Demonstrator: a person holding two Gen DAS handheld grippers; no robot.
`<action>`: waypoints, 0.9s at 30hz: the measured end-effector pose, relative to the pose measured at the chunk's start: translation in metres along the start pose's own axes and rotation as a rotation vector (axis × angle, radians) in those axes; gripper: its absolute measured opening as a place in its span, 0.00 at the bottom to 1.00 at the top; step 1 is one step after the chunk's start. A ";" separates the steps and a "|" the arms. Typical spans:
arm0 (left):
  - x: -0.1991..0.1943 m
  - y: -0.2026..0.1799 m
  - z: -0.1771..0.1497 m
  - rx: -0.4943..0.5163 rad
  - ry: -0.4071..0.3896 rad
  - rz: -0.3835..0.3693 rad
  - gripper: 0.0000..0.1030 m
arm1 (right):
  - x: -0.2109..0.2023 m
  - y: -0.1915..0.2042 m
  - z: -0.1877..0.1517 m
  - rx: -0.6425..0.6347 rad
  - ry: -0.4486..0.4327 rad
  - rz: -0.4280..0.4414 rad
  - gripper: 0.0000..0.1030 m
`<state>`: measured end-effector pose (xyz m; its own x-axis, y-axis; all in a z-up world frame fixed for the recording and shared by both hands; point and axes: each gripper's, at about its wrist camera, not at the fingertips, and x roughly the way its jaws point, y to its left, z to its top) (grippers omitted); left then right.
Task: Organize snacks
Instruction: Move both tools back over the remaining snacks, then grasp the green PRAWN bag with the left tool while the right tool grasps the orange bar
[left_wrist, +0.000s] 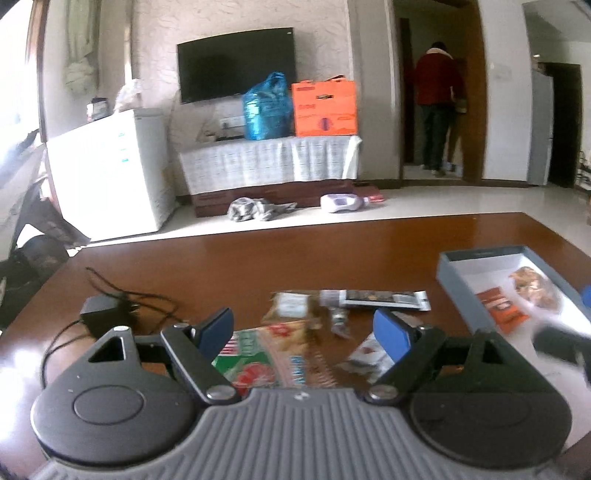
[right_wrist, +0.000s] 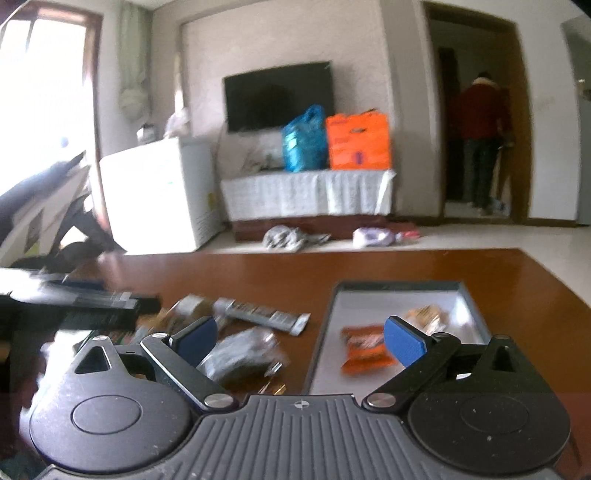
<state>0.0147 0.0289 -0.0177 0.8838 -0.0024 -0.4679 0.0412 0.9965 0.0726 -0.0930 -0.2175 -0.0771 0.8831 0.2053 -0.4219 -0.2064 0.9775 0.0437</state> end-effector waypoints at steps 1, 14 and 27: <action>-0.002 0.006 0.001 0.000 -0.003 0.015 0.81 | -0.002 0.006 -0.004 -0.023 0.008 0.020 0.95; -0.016 0.053 0.000 -0.098 0.020 0.131 0.81 | -0.010 0.067 -0.043 -0.322 0.117 0.191 0.95; 0.026 0.021 -0.008 -0.073 0.179 0.089 0.81 | 0.012 0.054 -0.044 -0.265 0.212 0.227 0.95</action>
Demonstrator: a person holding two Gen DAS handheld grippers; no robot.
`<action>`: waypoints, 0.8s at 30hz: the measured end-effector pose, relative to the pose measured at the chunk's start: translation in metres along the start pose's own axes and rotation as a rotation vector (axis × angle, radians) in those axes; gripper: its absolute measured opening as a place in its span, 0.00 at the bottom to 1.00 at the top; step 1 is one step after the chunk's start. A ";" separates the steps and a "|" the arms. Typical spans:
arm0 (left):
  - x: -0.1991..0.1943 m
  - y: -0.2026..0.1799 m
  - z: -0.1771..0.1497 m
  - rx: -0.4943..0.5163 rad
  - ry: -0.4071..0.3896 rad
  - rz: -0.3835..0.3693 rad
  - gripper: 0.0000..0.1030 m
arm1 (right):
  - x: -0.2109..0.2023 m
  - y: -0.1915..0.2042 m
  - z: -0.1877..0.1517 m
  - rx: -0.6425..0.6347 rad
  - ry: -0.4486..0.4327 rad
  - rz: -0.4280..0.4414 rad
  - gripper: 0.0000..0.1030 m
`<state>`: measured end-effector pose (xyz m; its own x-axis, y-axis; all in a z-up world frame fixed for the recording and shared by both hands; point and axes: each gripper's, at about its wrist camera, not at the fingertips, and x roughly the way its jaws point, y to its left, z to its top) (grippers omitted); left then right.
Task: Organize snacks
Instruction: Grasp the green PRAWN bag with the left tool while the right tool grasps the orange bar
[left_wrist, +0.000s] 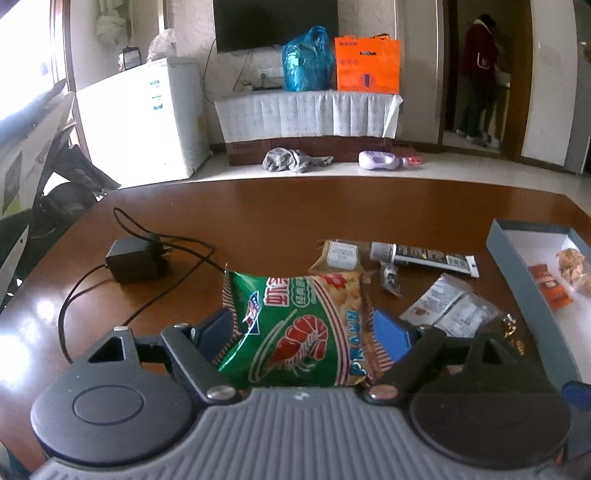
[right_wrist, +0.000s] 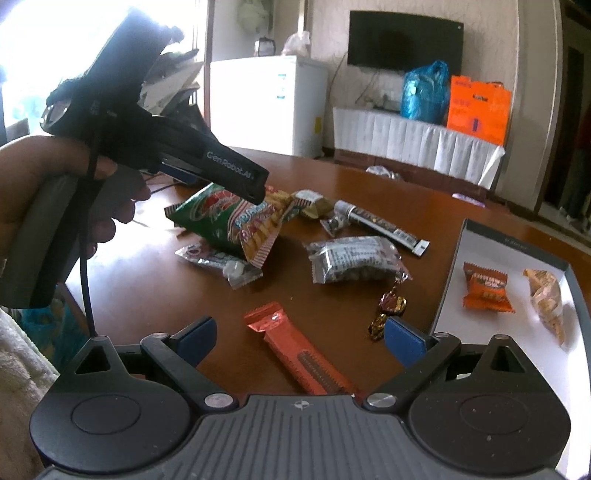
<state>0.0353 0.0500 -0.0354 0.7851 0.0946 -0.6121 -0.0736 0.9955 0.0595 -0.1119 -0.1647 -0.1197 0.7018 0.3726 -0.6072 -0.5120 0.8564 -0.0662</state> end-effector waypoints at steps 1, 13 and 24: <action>0.002 -0.001 -0.001 0.003 0.001 0.002 0.81 | 0.001 0.001 0.000 -0.003 0.005 0.006 0.95; 0.028 -0.015 -0.006 0.042 0.012 0.038 0.82 | 0.015 0.007 -0.004 -0.028 0.077 -0.012 0.94; 0.045 -0.023 -0.010 0.063 0.002 0.037 0.90 | 0.023 0.010 -0.005 -0.033 0.088 0.004 0.90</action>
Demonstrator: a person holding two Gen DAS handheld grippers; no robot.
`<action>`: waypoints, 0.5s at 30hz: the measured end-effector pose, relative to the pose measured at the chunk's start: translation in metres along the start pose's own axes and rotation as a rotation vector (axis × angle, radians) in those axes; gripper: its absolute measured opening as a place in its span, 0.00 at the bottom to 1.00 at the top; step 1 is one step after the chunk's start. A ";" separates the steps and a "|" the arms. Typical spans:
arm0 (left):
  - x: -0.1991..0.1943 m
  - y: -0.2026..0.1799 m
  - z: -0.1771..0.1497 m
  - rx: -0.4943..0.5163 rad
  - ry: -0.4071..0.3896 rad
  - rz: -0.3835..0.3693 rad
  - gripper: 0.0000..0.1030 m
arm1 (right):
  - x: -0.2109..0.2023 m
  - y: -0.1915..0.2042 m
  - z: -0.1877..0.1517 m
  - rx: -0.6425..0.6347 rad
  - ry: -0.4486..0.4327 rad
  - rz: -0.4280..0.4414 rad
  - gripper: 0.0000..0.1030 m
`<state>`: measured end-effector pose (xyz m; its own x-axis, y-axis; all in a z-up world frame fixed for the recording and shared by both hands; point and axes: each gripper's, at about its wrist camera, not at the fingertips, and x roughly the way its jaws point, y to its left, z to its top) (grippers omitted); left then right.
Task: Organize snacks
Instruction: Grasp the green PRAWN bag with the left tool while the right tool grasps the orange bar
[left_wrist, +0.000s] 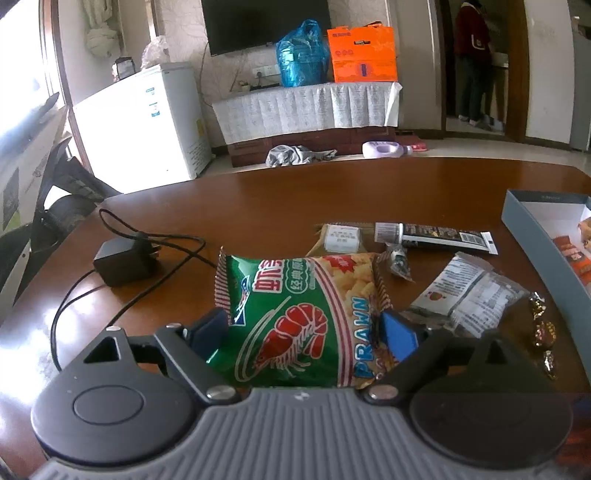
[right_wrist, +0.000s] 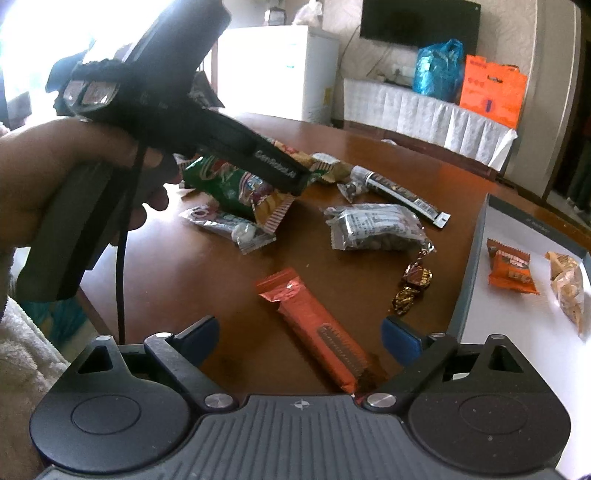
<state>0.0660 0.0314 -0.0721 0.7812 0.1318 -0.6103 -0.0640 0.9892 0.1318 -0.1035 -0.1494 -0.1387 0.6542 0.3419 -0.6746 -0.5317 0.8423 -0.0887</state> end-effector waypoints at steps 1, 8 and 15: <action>0.001 -0.001 -0.001 0.007 0.005 0.003 0.90 | 0.000 0.000 0.000 0.004 0.000 0.003 0.90; 0.008 -0.005 -0.006 0.026 -0.010 0.007 0.92 | 0.001 0.002 -0.001 -0.005 0.003 0.010 0.77; 0.010 0.001 -0.006 -0.015 -0.001 -0.005 0.92 | 0.000 0.000 -0.001 0.007 -0.003 -0.014 0.67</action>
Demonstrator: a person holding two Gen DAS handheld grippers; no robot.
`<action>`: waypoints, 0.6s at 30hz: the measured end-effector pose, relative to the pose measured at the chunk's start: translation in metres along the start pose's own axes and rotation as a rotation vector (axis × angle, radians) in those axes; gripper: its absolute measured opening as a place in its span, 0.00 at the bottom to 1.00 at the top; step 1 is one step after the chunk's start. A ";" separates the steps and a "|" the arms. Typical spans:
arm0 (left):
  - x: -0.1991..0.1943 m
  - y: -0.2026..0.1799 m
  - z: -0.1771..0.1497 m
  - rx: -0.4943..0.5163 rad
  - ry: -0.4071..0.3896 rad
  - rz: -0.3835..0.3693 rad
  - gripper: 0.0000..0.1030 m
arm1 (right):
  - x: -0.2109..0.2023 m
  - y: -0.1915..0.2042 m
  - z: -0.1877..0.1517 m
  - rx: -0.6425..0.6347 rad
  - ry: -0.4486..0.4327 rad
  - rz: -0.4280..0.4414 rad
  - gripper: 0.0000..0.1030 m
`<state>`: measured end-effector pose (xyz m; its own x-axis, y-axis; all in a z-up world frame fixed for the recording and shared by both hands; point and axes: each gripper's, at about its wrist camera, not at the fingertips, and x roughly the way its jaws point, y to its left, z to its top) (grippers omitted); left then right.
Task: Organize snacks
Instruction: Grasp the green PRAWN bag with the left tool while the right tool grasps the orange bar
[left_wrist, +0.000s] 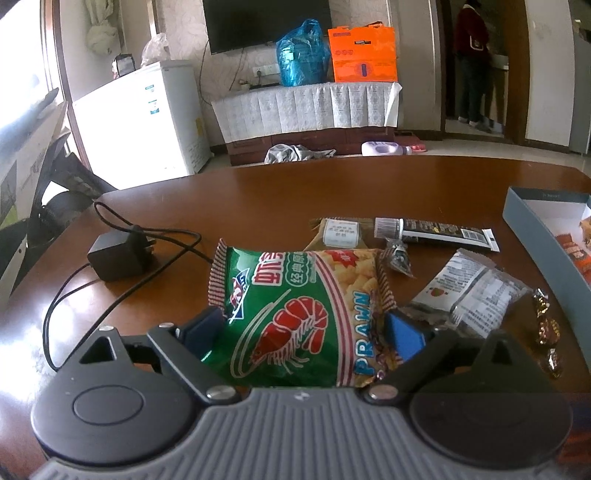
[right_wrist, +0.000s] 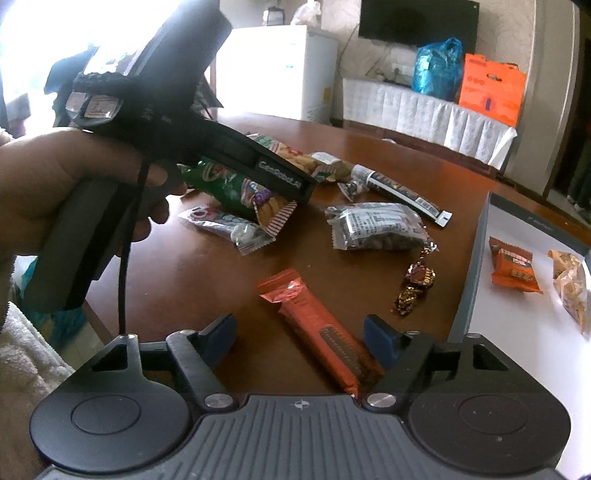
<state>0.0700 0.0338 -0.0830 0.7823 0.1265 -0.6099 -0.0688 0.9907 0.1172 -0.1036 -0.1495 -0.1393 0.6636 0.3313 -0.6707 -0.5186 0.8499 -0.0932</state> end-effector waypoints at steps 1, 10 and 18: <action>0.000 0.000 0.000 -0.004 0.001 0.000 0.92 | 0.000 -0.001 0.000 0.002 0.000 -0.005 0.66; 0.000 -0.002 0.002 0.007 -0.005 0.007 0.88 | 0.000 0.003 0.000 -0.046 -0.016 -0.038 0.41; -0.002 -0.001 0.003 0.005 -0.013 0.008 0.81 | -0.002 0.009 0.000 -0.079 -0.024 -0.029 0.26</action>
<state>0.0707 0.0323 -0.0797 0.7896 0.1340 -0.5989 -0.0723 0.9894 0.1260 -0.1093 -0.1419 -0.1387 0.6914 0.3176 -0.6489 -0.5393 0.8246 -0.1710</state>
